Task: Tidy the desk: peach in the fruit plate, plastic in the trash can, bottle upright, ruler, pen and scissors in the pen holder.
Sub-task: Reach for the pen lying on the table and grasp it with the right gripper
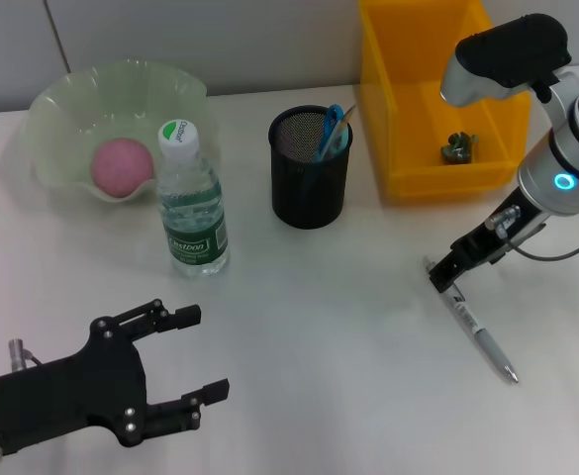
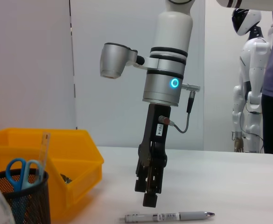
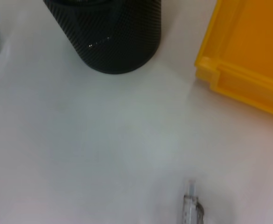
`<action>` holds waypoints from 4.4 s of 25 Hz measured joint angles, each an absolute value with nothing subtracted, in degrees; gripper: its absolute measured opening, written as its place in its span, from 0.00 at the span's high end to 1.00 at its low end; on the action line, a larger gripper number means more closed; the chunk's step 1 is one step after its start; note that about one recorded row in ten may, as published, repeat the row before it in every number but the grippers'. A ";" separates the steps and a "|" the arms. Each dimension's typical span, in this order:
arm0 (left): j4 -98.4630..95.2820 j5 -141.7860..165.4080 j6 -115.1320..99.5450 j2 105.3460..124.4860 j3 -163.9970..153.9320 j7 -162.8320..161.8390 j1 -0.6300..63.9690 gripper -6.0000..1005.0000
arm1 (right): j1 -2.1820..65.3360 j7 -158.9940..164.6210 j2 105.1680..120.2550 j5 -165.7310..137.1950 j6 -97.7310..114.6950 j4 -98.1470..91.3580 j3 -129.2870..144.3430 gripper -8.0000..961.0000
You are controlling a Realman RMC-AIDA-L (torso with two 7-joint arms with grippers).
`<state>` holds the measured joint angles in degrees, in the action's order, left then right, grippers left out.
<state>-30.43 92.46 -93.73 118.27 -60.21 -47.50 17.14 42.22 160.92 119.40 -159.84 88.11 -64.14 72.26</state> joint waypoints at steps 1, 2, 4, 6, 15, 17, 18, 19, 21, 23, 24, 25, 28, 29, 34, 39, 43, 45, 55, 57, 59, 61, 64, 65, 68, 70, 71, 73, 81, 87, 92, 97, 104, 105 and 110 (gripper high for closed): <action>-30.43 92.46 -93.73 118.27 -60.21 -47.50 17.14 0.20 | 42.22 160.92 119.40 -159.84 88.11 -64.14 72.26 0.15; -30.42 92.46 -93.75 118.28 -60.21 -47.49 17.13 0.20 | 42.26 160.93 119.39 -159.85 87.86 -64.06 72.35 0.16; -30.41 92.46 -93.77 118.29 -60.21 -47.46 17.13 0.20 | 42.26 160.95 119.39 -159.86 87.82 -64.04 72.38 0.16; -30.41 92.46 -93.81 118.30 -60.21 -47.42 17.11 0.20 | 42.24 160.98 119.38 -159.88 87.80 -64.00 72.40 0.16; -30.26 92.46 -94.19 118.39 -60.21 -47.07 17.05 0.20 | 42.22 162.27 119.35 -160.02 87.24 -63.29 76.00 0.16; -29.52 92.30 -94.38 118.36 -60.20 -46.25 17.13 0.20 | 42.32 162.55 119.35 -160.18 87.08 -63.20 76.59 0.16; -29.52 92.30 -94.38 118.36 -60.20 -46.25 17.13 0.20 | 42.32 162.55 119.35 -160.18 87.08 -63.20 76.59 0.16; -29.33 92.26 -94.41 118.32 -60.21 -46.12 17.18 0.21 | 42.39 162.63 119.35 -160.25 87.07 -63.20 76.62 0.16; -29.19 92.25 -94.42 118.27 -60.21 -46.09 17.23 0.21 | 42.59 162.84 119.35 -160.52 87.04 -63.17 76.63 0.16; -29.10 92.23 -94.46 118.22 -60.21 -46.07 17.23 0.21 | 42.80 162.95 119.35 -160.70 86.86 -62.99 76.64 0.16; -29.09 92.23 -94.47 118.21 -60.21 -46.06 17.21 0.21 | 42.89 162.98 119.35 -160.73 86.68 -62.87 76.65 0.16; -29.09 92.23 -94.47 118.21 -60.21 -46.06 17.21 0.21 | 42.95 163.00 119.35 -160.74 86.55 -62.77 76.68 0.16; -29.09 92.17 -94.48 118.21 -60.21 -46.05 17.21 0.21 | 43.12 163.03 119.35 -160.75 86.10 -62.65 76.81 0.16; -29.09 92.14 -94.48 118.21 -60.21 -46.05 17.21 0.21 | 43.16 163.04 119.35 -160.76 85.93 -62.61 76.98 0.16; -29.09 92.11 -94.49 118.21 -60.20 -46.05 17.15 0.21 | 43.64 163.50 119.40 -160.76 85.68 -62.30 79.05 0.17; -29.01 92.10 -94.49 118.25 -60.20 -45.90 17.10 0.21 | 44.34 163.88 119.43 -160.76 85.60 -60.88 79.70 0.17; -29.00 92.10 -94.48 118.28 -60.21 -45.89 17.06 0.21 | 44.54 163.90 119.44 -160.75 85.36 -60.51 79.72 0.17; -29.00 92.11 -94.49 118.30 -60.20 -45.87 17.02 0.21 | 44.56 163.98 119.44 -160.66 84.81 -60.33 79.72 0.17; -28.97 92.11 -94.48 118.30 -60.20 -45.49 16.96 0.21 | 45.37 165.46 119.44 -160.37 83.66 -57.93 79.62 0.25; -28.93 92.10 -94.48 118.30 -60.20 -45.23 16.96 0.20 | 45.63 165.90 119.45 -160.34 83.43 -57.26 79.62 0.25; -28.92 92.11 -94.48 118.30 -60.21 -45.22 16.96 0.21 | 45.75 165.97 119.45 -160.34 83.36 -56.98 79.62 0.26; -28.91 92.11 -94.48 118.30 -60.20 -45.22 16.96 0.21 | 45.92 166.00 119.44 -160.34 83.14 -56.60 79.63 0.26; -28.91 92.11 -94.48 118.30 -60.20 -45.22 16.97 0.21 | 45.96 166.06 119.44 -160.34 82.84 -56.32 79.62 0.27; -28.91 92.11 -94.48 118.30 -60.20 -45.22 16.99 0.21 | 45.96 166.07 119.45 -160.34 82.82 -56.28 79.62 0.27; -28.91 92.11 -94.48 118.30 -60.20 -45.22 17.05 0.21 | 46.02 166.18 119.44 -160.49 82.79 -56.24 79.62 0.28; -28.91 92.11 -94.48 118.30 -60.20 -45.22 17.10 0.21 | 46.13 166.34 119.44 -160.56 82.78 -56.17 79.62 0.28; -28.91 92.11 -94.49 118.30 -60.20 -45.22 17.12 0.21 | 46.28 166.39 119.43 -160.58 82.79 -55.97 79.50 0.28; -28.91 92.11 -94.50 118.30 -60.20 -45.22 17.18 0.21 | 46.64 166.44 119.35 -160.55 82.79 -55.40 79.20 0.29; -28.92 92.11 -94.74 118.30 -60.21 -45.24 17.39 0.20 | 47.30 166.45 119.27 -160.57 82.77 -54.81 79.42 0.45; -28.92 92.11 -95.10 118.30 -60.20 -45.26 17.44 0.21 | 48.26 166.51 119.26 -160.67 82.53 -52.78 79.52 0.49; -28.92 92.30 -95.10 118.30 -60.27 -45.25 17.36 0.21 | 48.42 166.53 119.26 -160.71 82.31 -52.29 79.54 0.49; -28.92 92.27 -95.16 118.30 -60.30 -45.23 17.26 0.21 | 48.43 166.59 119.27 -160.75 82.26 -52.21 79.54 0.49; -28.92 92.24 -95.28 118.30 -60.29 -45.21 17.26 0.21 | 48.60 166.64 119.26 -160.76 82.24 -52.08 79.54 0.49; -28.92 92.23 -95.29 118.30 -60.29 -45.20 17.29 0.21 | 48.60 166.64 119.26 -160.76 82.24 -52.08 79.54 0.49; -28.92 92.20 -95.37 118.30 -60.21 -45.18 17.36 0.21 | 48.61 166.71 119.27 -160.76 82.14 -51.95 79.54 0.50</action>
